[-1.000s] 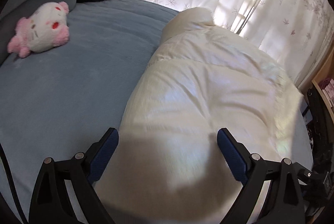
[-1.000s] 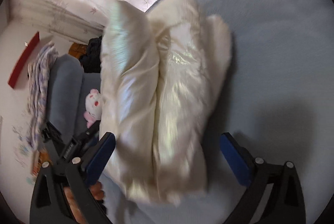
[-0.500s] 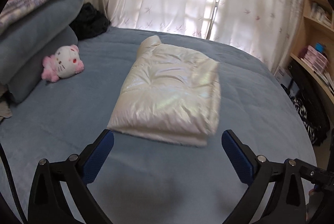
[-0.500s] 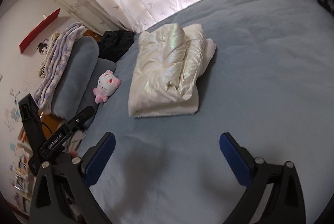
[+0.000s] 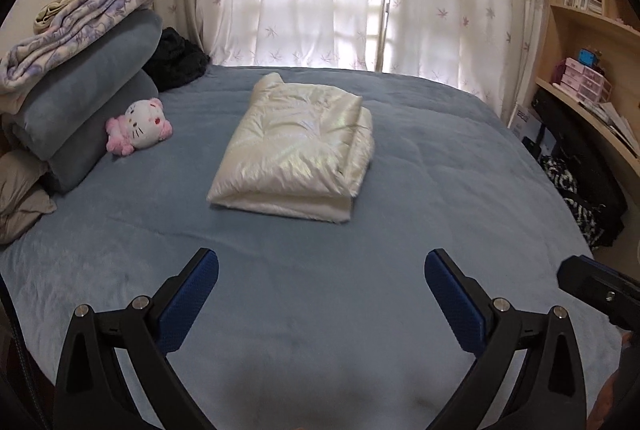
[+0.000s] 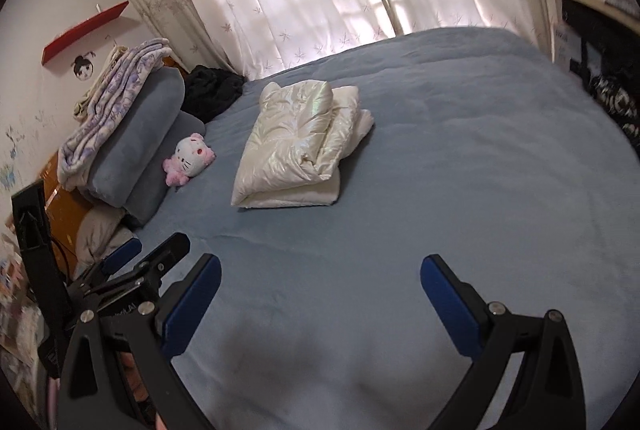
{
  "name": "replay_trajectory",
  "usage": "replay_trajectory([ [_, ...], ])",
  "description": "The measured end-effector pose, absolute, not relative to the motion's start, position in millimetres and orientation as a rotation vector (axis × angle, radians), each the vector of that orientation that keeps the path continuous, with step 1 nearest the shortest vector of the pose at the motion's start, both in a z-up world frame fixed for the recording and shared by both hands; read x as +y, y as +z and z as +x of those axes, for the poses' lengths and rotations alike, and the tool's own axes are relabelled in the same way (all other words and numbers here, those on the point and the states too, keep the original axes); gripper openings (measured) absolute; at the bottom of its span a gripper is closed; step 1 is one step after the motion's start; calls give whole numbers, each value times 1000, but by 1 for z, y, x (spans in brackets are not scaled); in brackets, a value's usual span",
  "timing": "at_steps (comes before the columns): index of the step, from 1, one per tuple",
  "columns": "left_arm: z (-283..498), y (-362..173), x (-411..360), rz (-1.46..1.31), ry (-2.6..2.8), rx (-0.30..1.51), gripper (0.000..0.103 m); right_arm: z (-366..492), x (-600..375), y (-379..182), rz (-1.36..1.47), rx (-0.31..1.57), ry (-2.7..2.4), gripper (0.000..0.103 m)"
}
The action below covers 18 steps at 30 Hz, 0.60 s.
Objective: Fold large clothes
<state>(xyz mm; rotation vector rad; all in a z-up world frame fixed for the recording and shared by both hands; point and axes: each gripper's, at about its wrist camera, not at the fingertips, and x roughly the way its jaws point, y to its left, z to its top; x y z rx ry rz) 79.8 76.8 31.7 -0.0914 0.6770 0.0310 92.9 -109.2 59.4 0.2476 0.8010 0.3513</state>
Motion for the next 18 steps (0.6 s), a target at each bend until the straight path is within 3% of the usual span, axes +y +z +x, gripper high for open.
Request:
replay_trajectory([
  [18, 15, 28, 21, -42, 19, 697, 102, 22, -136, 65, 69, 753, 154, 100],
])
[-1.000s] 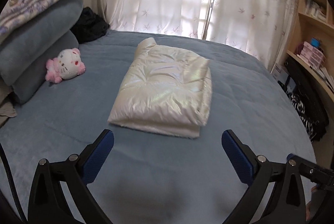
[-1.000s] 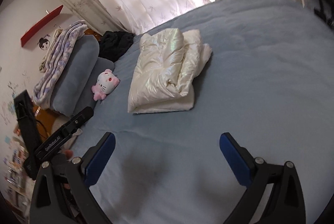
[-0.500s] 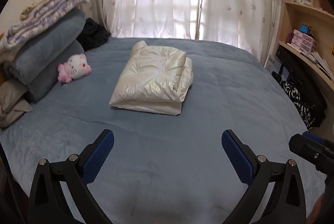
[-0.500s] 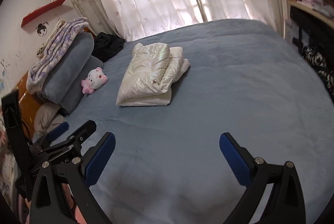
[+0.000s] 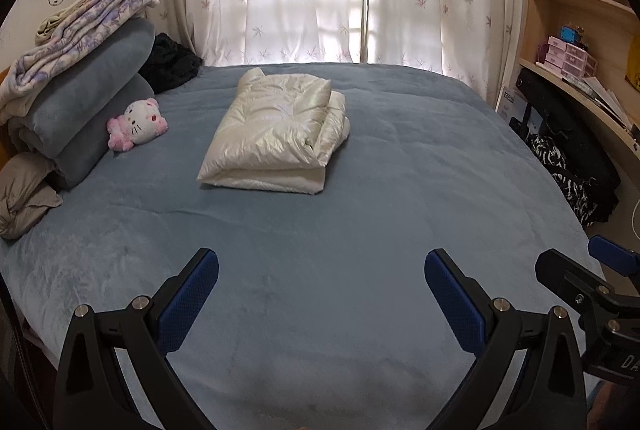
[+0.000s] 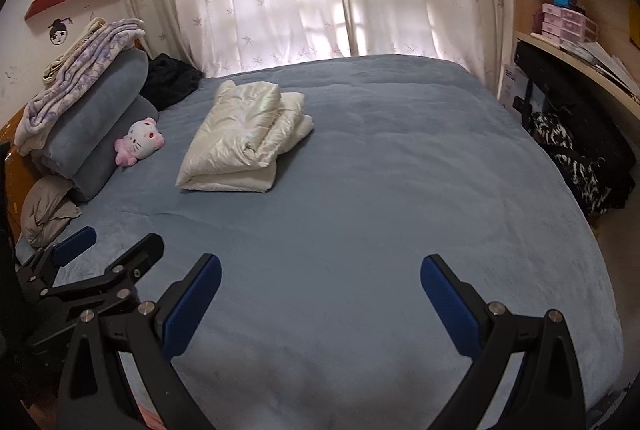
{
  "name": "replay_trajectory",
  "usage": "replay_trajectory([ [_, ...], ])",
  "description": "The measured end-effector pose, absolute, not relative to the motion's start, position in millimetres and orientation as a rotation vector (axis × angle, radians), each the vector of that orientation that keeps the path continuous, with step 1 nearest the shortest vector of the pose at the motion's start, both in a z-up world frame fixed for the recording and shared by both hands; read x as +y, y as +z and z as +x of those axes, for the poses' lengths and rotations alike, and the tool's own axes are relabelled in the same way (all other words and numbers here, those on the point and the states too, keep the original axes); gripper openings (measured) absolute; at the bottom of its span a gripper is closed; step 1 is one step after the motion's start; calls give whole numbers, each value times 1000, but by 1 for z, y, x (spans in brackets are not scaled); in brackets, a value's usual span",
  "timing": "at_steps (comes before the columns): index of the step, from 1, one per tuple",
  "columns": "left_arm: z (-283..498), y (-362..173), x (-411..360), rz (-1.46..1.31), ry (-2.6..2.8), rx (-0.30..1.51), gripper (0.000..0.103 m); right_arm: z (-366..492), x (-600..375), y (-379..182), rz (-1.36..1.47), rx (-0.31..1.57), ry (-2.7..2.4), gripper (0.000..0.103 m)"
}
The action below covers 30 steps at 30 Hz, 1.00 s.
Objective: Fold large clothes
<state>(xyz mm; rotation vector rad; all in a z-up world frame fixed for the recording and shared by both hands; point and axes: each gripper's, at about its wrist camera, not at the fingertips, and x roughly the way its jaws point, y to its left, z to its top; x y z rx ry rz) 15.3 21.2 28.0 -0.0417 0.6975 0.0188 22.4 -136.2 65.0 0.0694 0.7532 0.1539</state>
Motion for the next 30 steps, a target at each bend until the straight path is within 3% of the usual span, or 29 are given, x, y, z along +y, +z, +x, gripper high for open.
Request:
replay_trajectory([
  [30, 1, 20, 9, -8, 39, 719, 102, 6, -142, 54, 22, 712, 116, 100],
])
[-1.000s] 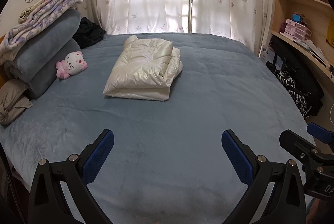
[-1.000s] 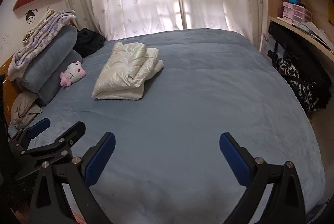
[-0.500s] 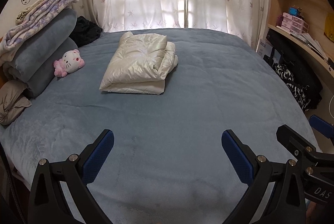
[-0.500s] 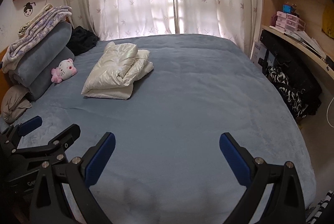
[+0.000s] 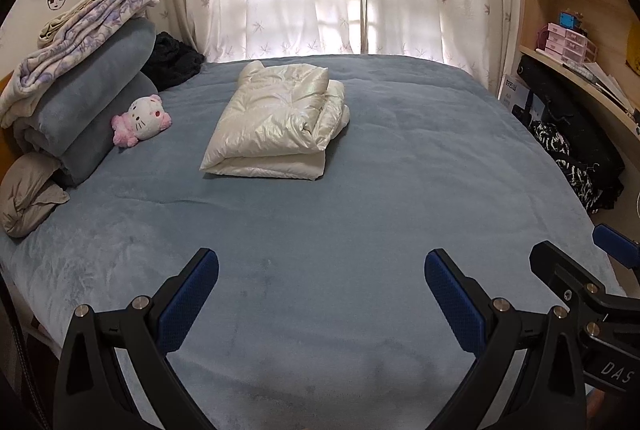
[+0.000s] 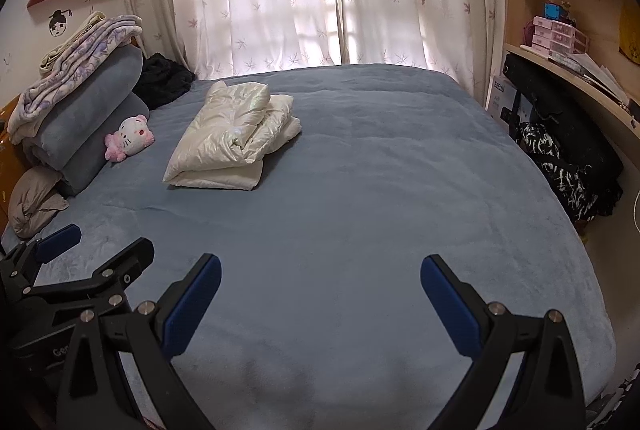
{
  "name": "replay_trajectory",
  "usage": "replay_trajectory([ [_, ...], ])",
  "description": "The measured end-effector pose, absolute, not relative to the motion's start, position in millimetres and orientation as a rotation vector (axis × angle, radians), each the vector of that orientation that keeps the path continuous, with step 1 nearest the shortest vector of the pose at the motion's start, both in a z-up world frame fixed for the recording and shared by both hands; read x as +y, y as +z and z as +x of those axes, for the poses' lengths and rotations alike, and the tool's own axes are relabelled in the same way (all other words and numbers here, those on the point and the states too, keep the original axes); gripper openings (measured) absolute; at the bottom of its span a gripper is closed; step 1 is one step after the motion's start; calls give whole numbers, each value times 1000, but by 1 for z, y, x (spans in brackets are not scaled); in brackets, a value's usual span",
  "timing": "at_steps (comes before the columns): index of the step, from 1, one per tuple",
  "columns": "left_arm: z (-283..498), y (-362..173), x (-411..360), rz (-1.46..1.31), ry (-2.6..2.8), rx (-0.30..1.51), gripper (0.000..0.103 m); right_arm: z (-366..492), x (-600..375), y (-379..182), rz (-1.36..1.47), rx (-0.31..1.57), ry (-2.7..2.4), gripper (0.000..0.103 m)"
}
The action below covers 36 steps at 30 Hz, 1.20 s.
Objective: Fold large clothes
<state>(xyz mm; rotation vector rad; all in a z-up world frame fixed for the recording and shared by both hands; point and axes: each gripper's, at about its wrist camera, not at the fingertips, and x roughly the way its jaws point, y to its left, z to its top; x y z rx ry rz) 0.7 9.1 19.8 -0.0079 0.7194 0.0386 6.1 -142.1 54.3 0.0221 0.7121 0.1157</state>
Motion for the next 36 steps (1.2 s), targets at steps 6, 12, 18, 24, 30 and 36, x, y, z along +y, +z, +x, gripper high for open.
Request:
replay_trajectory([
  [6, 1, 18, 8, -8, 40, 725, 102, 6, -142, 52, 22, 716, 114, 100],
  [12, 1, 16, 8, -5, 42, 729, 102, 8, -142, 51, 26, 721, 115, 100],
  [18, 2, 14, 7, -2, 43, 735, 102, 9, -143, 48, 35, 727, 117, 100],
  [24, 2, 14, 7, 0, 45, 737, 102, 9, -143, 47, 35, 730, 115, 100],
  [30, 3, 14, 7, 2, 44, 736, 102, 9, -144, 47, 35, 729, 117, 100],
  [36, 2, 13, 7, 2, 45, 737, 102, 9, -145, 46, 36, 730, 117, 100],
])
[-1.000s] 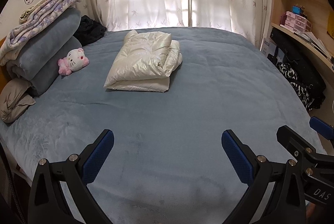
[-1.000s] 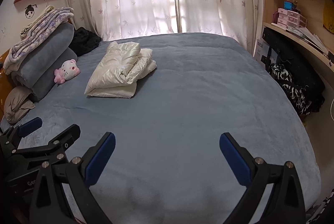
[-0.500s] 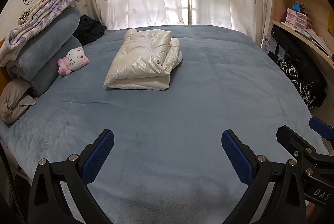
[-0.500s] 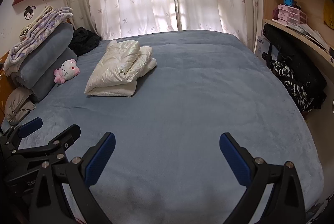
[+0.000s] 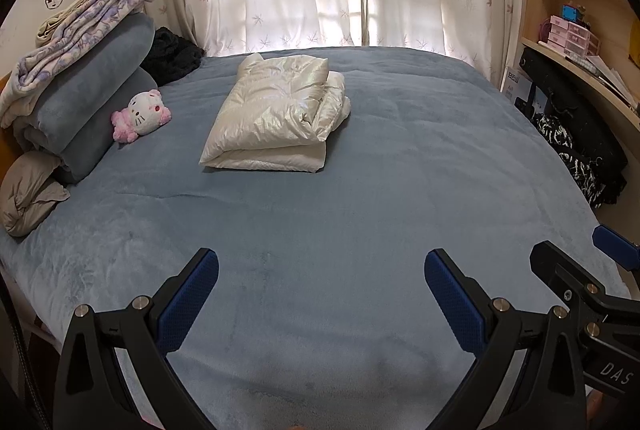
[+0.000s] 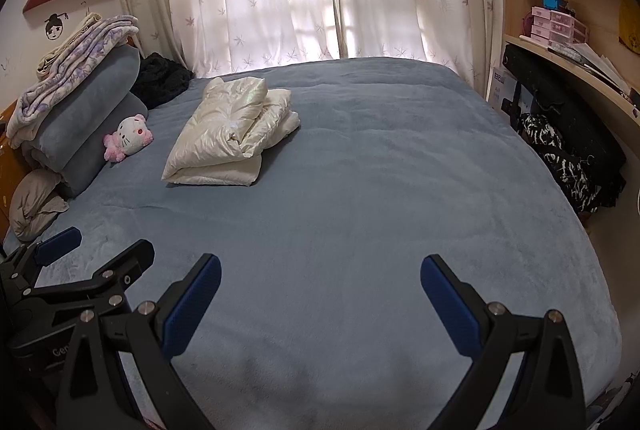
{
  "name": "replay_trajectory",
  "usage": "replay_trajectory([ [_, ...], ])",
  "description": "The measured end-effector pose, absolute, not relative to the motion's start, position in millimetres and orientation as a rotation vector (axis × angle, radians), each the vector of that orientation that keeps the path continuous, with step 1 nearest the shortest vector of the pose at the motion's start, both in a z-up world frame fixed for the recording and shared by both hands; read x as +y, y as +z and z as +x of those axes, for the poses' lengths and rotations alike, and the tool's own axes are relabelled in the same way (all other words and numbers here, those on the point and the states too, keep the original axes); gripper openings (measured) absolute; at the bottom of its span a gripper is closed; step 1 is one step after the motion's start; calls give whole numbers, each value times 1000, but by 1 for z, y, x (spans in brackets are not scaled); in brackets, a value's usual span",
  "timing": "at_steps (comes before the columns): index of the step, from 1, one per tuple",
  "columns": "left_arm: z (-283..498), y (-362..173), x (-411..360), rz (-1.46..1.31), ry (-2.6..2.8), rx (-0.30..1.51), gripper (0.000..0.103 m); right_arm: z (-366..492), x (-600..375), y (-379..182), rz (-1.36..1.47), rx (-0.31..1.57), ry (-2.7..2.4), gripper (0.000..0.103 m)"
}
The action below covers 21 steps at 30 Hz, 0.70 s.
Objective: Fold large clothes
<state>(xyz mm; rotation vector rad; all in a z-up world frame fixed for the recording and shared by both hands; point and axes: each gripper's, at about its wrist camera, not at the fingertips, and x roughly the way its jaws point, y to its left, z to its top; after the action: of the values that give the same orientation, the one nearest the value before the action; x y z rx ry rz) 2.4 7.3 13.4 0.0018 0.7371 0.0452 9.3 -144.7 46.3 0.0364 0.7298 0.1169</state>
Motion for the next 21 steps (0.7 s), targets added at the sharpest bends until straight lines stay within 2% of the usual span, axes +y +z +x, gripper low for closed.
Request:
replay_trajectory([
  [21, -6, 11, 7, 4, 51, 735, 102, 8, -139, 46, 33, 726, 116, 100],
])
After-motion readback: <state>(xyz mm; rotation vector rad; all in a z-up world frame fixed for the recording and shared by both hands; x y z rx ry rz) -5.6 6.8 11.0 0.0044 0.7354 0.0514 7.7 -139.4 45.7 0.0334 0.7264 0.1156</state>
